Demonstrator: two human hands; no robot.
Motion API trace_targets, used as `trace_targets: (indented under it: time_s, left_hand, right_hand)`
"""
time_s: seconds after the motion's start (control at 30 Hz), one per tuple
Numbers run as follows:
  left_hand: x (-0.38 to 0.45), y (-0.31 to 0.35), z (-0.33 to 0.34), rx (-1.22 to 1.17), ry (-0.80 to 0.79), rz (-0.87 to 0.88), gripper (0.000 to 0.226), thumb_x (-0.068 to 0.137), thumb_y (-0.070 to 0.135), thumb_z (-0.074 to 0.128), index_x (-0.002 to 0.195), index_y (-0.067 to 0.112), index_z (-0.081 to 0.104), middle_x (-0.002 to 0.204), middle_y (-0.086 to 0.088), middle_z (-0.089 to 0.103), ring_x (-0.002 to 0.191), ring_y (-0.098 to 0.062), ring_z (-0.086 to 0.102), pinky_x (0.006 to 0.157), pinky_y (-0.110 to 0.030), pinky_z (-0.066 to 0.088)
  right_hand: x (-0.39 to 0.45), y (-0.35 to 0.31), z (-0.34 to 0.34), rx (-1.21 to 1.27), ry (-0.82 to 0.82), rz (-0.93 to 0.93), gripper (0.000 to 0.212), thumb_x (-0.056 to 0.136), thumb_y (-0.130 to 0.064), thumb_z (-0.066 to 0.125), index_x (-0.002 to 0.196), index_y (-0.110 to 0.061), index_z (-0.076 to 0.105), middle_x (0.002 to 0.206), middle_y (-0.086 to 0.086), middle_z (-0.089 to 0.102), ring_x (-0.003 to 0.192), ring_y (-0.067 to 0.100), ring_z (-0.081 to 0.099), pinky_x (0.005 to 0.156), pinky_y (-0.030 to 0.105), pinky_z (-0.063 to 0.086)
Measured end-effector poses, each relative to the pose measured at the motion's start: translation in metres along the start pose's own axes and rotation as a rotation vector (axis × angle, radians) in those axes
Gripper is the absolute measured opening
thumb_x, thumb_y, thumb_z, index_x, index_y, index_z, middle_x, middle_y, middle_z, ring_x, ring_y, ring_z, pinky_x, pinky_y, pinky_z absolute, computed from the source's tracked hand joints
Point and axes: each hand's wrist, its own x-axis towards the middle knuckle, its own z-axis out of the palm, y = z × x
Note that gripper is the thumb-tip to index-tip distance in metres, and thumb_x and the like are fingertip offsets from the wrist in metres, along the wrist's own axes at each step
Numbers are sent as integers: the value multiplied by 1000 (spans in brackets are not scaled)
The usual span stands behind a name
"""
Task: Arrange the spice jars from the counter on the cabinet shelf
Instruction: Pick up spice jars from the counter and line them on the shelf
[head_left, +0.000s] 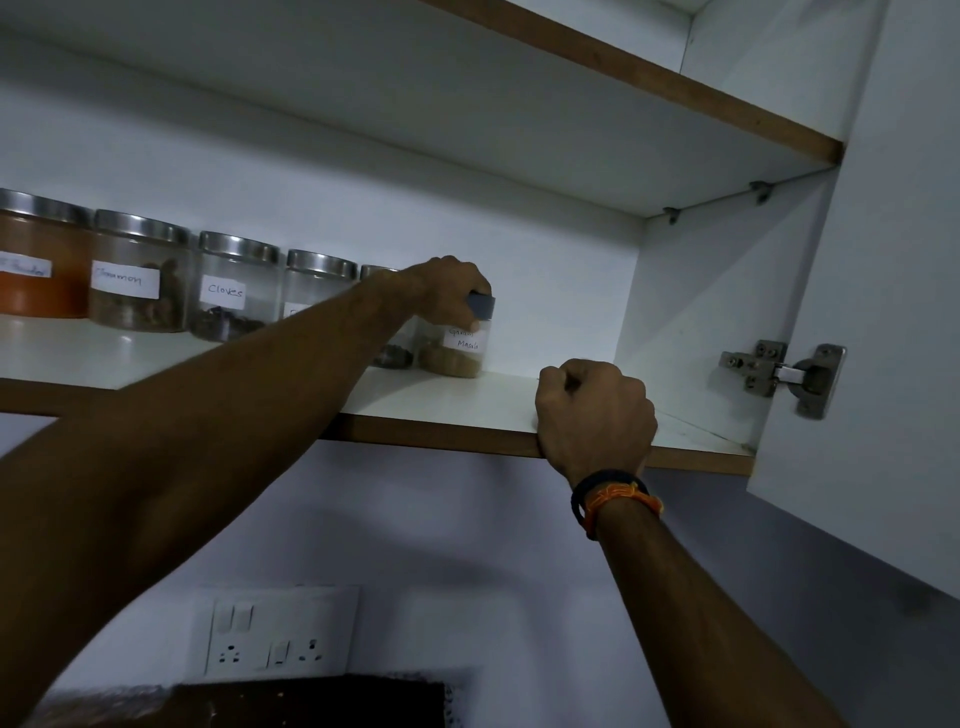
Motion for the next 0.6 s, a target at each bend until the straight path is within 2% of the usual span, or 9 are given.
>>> trace_targets:
  time_s: [0.27,0.43,0.5,0.6]
  left_hand:
    - [-2,-2,2,-40,8,-12,46,89,18,73,131,6,58,128,-14,61,113,-30,57,84,-33,45]
    - [-7,3,1,-84,107,-34,66,88,23,73,146,9,45,148,-12,49,133,-29,47,99,-36,43]
    - [-12,6,-3,-114,190,-15,66,89,26,72,147,10,45,151,-10,46,137,-27,42,107,-37,38]
    - [-24,16,-8,-139,250,18,63,89,28,71,145,11,47,150,-9,47,137,-25,42,109,-36,35]
  right_hand:
    - [0,1,0,-5,7,-4,32,89,-28,53,59,-19,60,48,-8,45,44,7,39,51,15,23]
    - [1,1,1,7,14,-3,32,88,-28,53,59,-18,60,47,-8,45,44,7,39,51,15,23]
    - [0,1,1,21,31,5,31,87,-28,53,57,-18,59,46,-9,43,43,7,38,51,15,24]
    - [0,-1,0,29,29,16,31,85,-29,53,57,-17,59,45,-8,44,43,7,39,50,16,26]
